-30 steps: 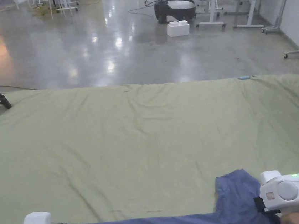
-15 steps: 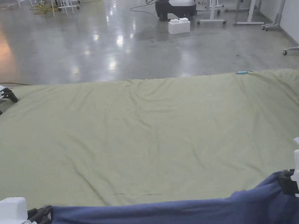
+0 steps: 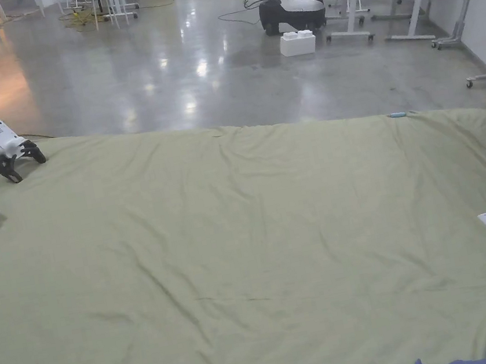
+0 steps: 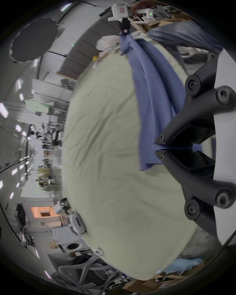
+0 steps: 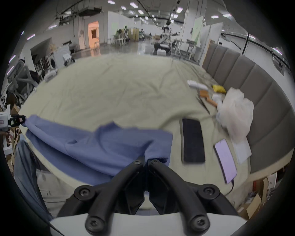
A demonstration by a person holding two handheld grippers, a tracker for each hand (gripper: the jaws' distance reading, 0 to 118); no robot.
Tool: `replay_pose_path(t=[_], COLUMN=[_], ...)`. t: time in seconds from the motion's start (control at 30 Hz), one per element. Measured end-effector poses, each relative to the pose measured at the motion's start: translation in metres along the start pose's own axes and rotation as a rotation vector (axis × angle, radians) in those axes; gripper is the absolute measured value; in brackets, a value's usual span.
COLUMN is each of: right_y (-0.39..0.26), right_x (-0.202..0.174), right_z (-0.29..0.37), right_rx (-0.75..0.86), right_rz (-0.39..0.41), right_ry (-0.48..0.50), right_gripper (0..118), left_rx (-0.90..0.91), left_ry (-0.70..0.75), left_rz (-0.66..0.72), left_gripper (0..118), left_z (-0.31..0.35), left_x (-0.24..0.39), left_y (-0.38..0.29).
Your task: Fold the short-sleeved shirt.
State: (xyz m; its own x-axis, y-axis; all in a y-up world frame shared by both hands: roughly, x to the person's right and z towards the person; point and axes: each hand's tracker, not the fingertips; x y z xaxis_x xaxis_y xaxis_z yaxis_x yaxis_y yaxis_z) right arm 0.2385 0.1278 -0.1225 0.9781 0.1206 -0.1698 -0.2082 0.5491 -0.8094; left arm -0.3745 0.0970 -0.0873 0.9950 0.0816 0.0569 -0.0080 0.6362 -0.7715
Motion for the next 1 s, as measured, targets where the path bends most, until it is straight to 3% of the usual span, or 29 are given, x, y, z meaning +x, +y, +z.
replay_pose_path(t=[0.2, 0.27, 0.33, 0.37, 0.4, 0.43, 0.47, 0.5, 0.63, 0.77, 0.83, 0.93, 1.0], right_y=[-0.041, -0.047, -0.044, -0.04, -0.036, -0.031, -0.023, -0.015, 0.028, 0.073, 0.092, 0.115, 0.127], right_x=[-0.004, -0.01, -0.016, -0.019, -0.02, -0.02, -0.021, -0.023, -0.035, -0.071, -0.092, -0.12, -0.133], right_z=[-0.036, -0.044, -0.042, -0.036, -0.028, -0.021, -0.011, -0.002, 0.024, 0.037, 0.042, 0.052, 0.055], right_rx=[-0.095, -0.084, -0.087, -0.074, -0.052, -0.033, 0.007, 0.058, 0.349, 0.626, 0.727, 0.839, 0.902], right_rz=[-0.028, -0.044, -0.034, -0.026, -0.025, -0.024, -0.031, -0.043, -0.108, -0.111, -0.121, -0.155, -0.174], right_ry=[-0.027, -0.036, -0.049, -0.071, -0.088, -0.109, -0.13, -0.148, -0.13, -0.137, -0.123, -0.136, -0.123], right_gripper=[0, 3, 23, 23, 31, 44, 72, 80, 81, 80, 77, 56, 28], left_rx=[-0.144, -0.173, -0.153, -0.126, -0.08, -0.051, -0.009, 0.041, 0.273, 0.51, 0.61, 0.71, 0.767], left_ry=[0.067, 0.091, 0.115, 0.123, 0.139, 0.144, 0.136, 0.121, 0.119, 0.168, 0.171, 0.194, 0.19], left_rz=[-0.073, -0.094, -0.104, -0.105, -0.092, -0.081, -0.062, -0.045, -0.031, -0.076, -0.06, -0.078, -0.086], left_gripper=[2, 10, 27, 27, 31, 40, 58, 64, 65, 63, 57, 40, 25], left_z=[-0.011, -0.019, -0.013, -0.008, -0.003, 0.002, 0.007, 0.013, 0.027, 0.026, 0.03, 0.026, 0.027], left_x=[0.038, 0.046, 0.053, 0.055, 0.056, 0.058, 0.055, 0.056, 0.079, 0.106, 0.121, 0.136, 0.145], left_y=[-0.009, -0.008, -0.002, 0.001, 0.004, 0.008, 0.013, 0.02, 0.054, 0.088, 0.103, 0.12, 0.127])
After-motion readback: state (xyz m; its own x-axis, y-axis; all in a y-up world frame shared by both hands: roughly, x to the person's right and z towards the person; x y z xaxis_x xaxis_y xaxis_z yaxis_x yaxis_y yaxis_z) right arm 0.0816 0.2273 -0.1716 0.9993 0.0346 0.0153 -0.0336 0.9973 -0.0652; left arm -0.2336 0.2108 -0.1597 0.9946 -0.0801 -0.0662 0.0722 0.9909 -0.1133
